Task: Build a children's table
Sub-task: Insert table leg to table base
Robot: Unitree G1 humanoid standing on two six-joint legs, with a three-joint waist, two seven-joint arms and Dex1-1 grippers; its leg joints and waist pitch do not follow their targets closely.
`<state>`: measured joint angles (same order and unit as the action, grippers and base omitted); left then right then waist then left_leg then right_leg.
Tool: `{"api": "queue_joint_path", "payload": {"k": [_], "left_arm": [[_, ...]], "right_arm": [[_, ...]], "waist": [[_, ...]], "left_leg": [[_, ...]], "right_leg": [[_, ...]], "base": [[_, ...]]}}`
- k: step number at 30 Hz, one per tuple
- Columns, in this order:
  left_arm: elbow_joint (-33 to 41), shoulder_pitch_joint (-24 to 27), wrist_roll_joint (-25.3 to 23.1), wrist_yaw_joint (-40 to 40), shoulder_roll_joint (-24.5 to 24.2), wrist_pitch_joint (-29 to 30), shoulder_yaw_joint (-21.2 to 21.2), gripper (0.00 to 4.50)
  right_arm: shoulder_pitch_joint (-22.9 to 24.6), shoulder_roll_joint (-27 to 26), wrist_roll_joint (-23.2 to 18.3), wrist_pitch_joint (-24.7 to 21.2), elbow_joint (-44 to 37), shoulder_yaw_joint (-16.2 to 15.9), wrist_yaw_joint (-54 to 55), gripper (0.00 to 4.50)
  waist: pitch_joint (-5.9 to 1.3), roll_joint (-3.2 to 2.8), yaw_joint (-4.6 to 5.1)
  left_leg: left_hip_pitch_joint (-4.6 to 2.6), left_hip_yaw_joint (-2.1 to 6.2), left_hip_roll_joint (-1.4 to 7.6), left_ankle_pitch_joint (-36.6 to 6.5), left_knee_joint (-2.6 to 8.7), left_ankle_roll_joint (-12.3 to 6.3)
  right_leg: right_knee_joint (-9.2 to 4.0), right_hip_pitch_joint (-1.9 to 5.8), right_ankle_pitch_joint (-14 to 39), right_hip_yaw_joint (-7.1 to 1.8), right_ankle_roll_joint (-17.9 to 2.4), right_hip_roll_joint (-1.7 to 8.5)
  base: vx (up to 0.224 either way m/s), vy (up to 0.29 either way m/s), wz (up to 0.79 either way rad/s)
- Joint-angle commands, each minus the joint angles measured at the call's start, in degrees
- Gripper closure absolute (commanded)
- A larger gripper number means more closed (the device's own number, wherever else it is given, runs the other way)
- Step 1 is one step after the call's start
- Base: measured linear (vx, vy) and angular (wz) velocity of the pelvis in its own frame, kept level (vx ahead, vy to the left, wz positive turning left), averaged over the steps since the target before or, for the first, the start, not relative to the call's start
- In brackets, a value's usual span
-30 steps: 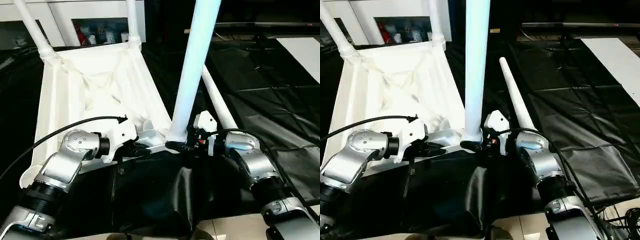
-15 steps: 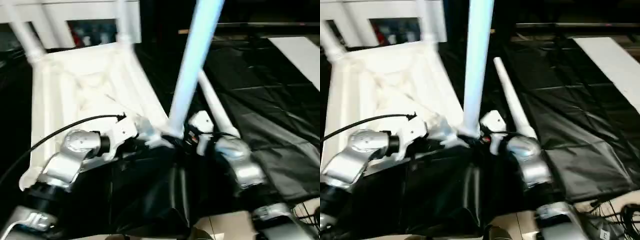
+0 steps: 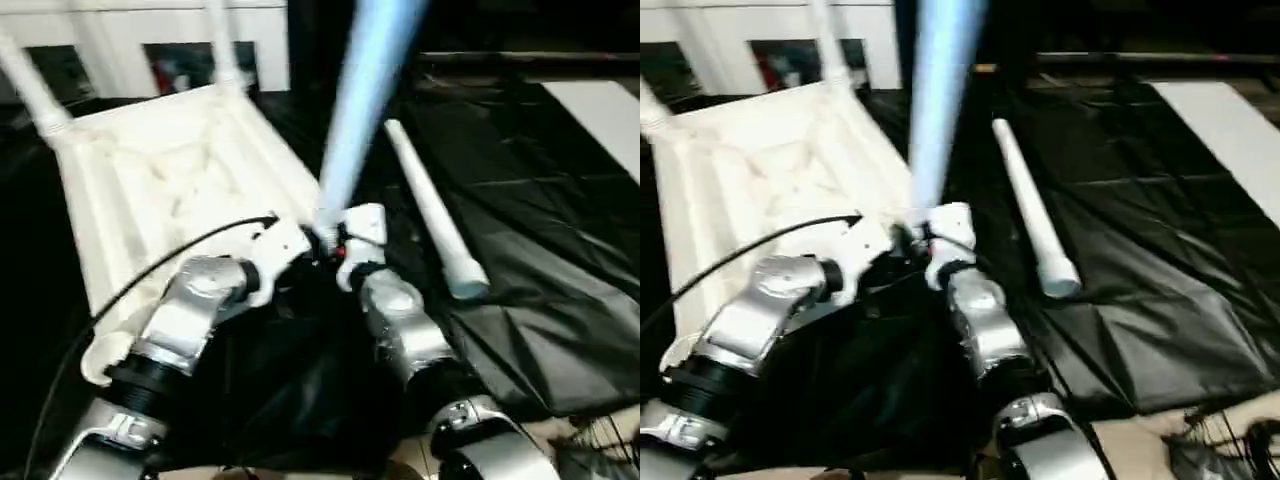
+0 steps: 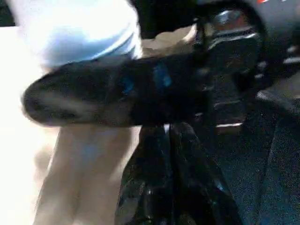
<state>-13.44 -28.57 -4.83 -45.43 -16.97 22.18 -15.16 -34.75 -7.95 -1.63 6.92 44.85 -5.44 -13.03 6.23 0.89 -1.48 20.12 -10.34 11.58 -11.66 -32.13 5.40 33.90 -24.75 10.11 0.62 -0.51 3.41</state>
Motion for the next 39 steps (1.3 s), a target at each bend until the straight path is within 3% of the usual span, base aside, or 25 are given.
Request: {"api": "queue_joint_path", "payload": {"k": [1, 9, 13, 17, 18, 19, 22, 23, 25, 29, 31, 33, 36, 39], "left_arm": [[-1.8, 2.3, 0.1, 0.1, 1.4, 0.6, -2.5, 4.5], [-0.4, 3.3, 0.5, -0.8, 0.3, 1.0, -2.3, 4.5], [0.4, 3.9, 1.3, -3.4, -2.1, -5.1, -1.8, 4.5], [0.6, 3.8, 1.6, -3.1, -2.7, -7.4, -0.5, 4.5], [0.8, 3.2, 3.0, -2.2, -2.5, -7.0, 1.9, 4.5], [1.8, 3.0, 5.0, -3.2, -2.6, -5.9, 3.6, 4.06], [4.4, 2.8, 10.1, -7.2, -3.8, -4.2, 7.2, 3.95], [4.9, 2.6, 11.6, -8.0, -4.3, -4.0, 8.7, 3.76], [5.3, 2.2, 14.2, -9.3, -4.8, -3.3, 10.7, 3.76], [5.5, 0.6, 20.0, -11.8, -5.8, -1.7, 15.5, 3.27], [5.4, -1.7, 24.2, -11.2, -5.3, -0.2, 19.4, 3.15], [5.2, -3.9, 27.1, -9.5, -3.7, 1.1, 21.5, 3.03], [4.1, -6.1, 29.1, -7.2, -1.2, 3.3, 22.1, 2.81], [3.0, -7.9, 31.7, -6.5, 1.2, 5.9, 22.4, 2.61]], "right_arm": [[2.4, -1.5, 0.9, -4.0, 6.8, -0.1, 0.3, 1.78], [2.6, -0.3, -0.5, -2.3, 5.0, 0.5, -1.2, 1.78], [3.5, 2.9, -4.8, -2.5, -5.0, 1.3, -10.1, 1.8], [3.8, 5.9, -6.6, -6.6, -9.7, 0.7, -15.9, 1.8], [4.1, 8.5, -7.5, -9.4, -12.6, 0.3, -19.5, 1.8], [4.0, 10.2, -8.0, -11.0, -13.9, 0.2, -21.6, 1.8], [3.4, 14.0, -8.4, -13.5, -15.6, 0.4, -25.2, 1.8], [3.1, 15.3, -8.6, -14.3, -16.2, 0.5, -26.4, 1.8], [2.7, 16.5, -9.1, -15.3, -17.1, 0.7, -27.7, 1.8], [1.8, 18.9, -10.3, -18.3, -19.5, 1.2, -30.1, 1.8], [1.5, 20.0, -10.6, -19.0, -20.6, 0.9, -31.7, 1.8], [1.5, 20.2, -10.9, -19.4, -21.7, 0.3, -32.9, 1.8], [1.7, 19.4, -11.4, -19.6, -23.3, -0.7, -33.9, 1.8], [1.9, 18.5, -11.8, -20.1, -24.8, -1.6, -34.7, 1.8]], "waist": [[-1.53, -0.09, 0.54], [-1.69, -0.15, 0.35], [-2.16, 0.05, 0.22], [-2.98, 0.15, -0.11], [-3.08, 0.21, -0.13], [-3.09, 0.25, -0.15], [-3.65, 0.32, -0.32], [-3.82, 0.14, -0.36], [-3.93, 0.36, -0.24], [-4.56, 1.05, -0.22], [-4.33, 1.05, -0.34], [-4.23, 1.18, -0.75], [-4.36, 1.33, -0.86], [-4.58, 1.33, -1.05]], "left_leg": [[0.31, -0.01, 1.09, -14.4, 4.67, -0.39], [0.23, 0.01, 1.06, -15.1, 4.88, -0.35], [0.2, -0.08, 1.25, -13.4, 4.74, -1.0], [0.35, -0.45, 0.94, -4.9, 3.79, -3.7], [0.5, -0.64, 0.79, -3.0, 3.56, -4.58], [0.46, -0.66, 0.82, -2.8, 3.53, -4.85], [0.51, -0.8, 0.65, -1.1, 3.04, -5.46], [0.4, -0.88, 0.77, 1.2, 2.76, -5.97], [0.52, -0.95, 0.66, 2.4, 2.46, -6.45], [0.61, -1.16, 0.48, 6.2, 1.67, -9.25], [0.55, -1.2, 0.58, 4.4, 1.63, -9.56], [0.5, -1.14, 0.75, 1.8, 1.6, -8.31], [0.42, -1.14, 0.89, 0.4, 1.45, -6.98], [0.46, -1.02, 0.89, 0.7, 1.23, -6.9]], "right_leg": [[-4.32, 1.79, 15.6, -1.95, -8.8, 2.7], [-4.7, 2.07, 17.9, -2.02, -8.0, 2.99], [-4.46, 2.34, 15.0, -2.04, -8.5, 2.98], [-3.09, 3.25, 1.7, -1.91, -11.5, 2.61], [-2.78, 3.55, -1.3, -1.79, -13.0, 2.63], [-2.77, 3.57, -1.6, -1.77, -13.3, 2.61], [-2.2, 3.98, -4.1, -1.87, -15.0, 2.73], [-1.73, 3.82, -7.9, -1.76, -16.4, 2.57], [-1.32, 3.96, -10.7, -1.74, -17.1, 2.43], [-0.36, 4.22, -18.0, -1.77, -19.1, 2.29], [-0.5, 4.02, -15.3, -1.72, -19.5, 2.45], [-0.72, 4.0, -9.9, -1.73, -19.4, 2.68], [-0.66, 3.96, -6.3, -1.78, -18.7, 2.77], [-0.58, 3.89, -5.4, -1.74, -18.3, 2.85]], "base": [[0.0, 0.0, 0.0], [0.0, 0.0, 0.0], [0.0, 0.0, 0.0], [0.0, 0.0, 0.0], [0.0, 0.0, 0.0], [0.0, 0.0, 0.0], [0.0, 0.0, 0.0], [0.0, 0.0, 0.0], [0.0, 0.0, 0.0], [0.0, 0.0, 0.0], [0.0, 0.0, 0.0], [0.0, 0.0, 0.0], [0.0, 0.0, 0.0], [0.0, 0.0, 0.0]]}}
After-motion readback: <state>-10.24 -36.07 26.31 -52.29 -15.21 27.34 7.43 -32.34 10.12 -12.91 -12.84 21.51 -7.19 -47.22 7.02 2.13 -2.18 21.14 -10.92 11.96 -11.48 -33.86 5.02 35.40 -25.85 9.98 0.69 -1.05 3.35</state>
